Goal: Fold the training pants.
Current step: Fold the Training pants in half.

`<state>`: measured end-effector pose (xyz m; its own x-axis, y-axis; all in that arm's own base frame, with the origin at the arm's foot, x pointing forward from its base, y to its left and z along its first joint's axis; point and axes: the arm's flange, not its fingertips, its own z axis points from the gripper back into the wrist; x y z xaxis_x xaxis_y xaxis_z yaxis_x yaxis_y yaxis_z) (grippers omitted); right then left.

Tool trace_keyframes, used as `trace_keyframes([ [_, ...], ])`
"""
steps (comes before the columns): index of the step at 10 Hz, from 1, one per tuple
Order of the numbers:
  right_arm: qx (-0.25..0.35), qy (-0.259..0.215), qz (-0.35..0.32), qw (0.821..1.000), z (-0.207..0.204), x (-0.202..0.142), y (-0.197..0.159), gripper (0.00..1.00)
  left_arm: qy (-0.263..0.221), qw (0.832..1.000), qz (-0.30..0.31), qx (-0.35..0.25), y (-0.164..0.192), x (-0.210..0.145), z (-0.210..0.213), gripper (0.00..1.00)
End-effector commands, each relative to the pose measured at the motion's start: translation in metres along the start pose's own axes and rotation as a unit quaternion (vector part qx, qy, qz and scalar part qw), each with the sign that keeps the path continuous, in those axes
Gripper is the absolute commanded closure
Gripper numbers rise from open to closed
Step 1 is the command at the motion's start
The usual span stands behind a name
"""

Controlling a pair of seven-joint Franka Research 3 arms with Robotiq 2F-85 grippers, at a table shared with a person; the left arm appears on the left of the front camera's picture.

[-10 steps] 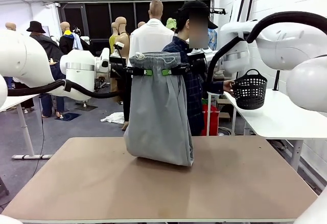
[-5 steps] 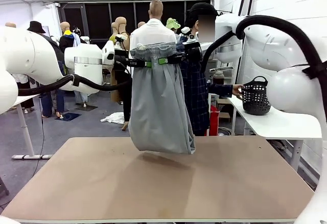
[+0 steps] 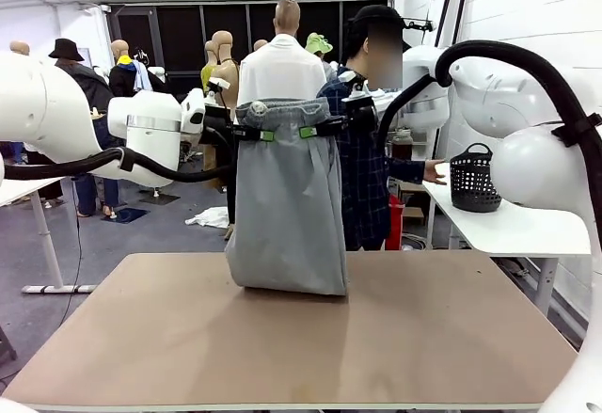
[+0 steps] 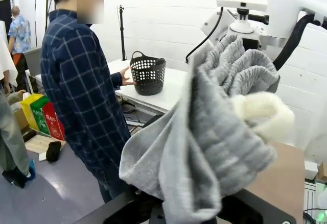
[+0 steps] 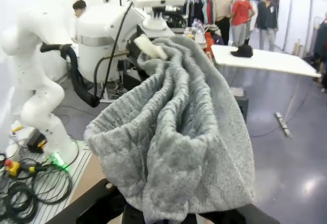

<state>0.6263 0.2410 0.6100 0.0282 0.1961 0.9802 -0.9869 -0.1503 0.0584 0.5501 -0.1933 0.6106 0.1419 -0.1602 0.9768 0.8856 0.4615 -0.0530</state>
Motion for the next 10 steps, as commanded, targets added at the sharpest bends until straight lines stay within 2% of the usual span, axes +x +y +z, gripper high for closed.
trace_keyframes([
  [1, -0.004, -0.014, -0.011, 1.000, 0.009, -0.024, 0.027, 1.00, -0.005, 1.000, -0.001, -0.006, 0.000, -0.018, 0.022, 1.00],
  [5, -0.029, -0.025, -0.093, 0.995, 0.001, -0.062, 0.054, 1.00, 0.026, 0.995, 0.052, -0.085, -0.021, -0.043, 0.020, 1.00],
  [7, -0.036, -0.042, -0.139, 0.989, -0.004, -0.082, 0.081, 1.00, 0.050, 0.988, 0.091, -0.116, -0.032, -0.058, 0.019, 1.00],
  [10, -0.050, -0.048, -0.178, 0.982, -0.013, -0.123, 0.118, 1.00, 0.071, 0.974, 0.155, -0.150, -0.049, -0.106, 0.015, 1.00],
])
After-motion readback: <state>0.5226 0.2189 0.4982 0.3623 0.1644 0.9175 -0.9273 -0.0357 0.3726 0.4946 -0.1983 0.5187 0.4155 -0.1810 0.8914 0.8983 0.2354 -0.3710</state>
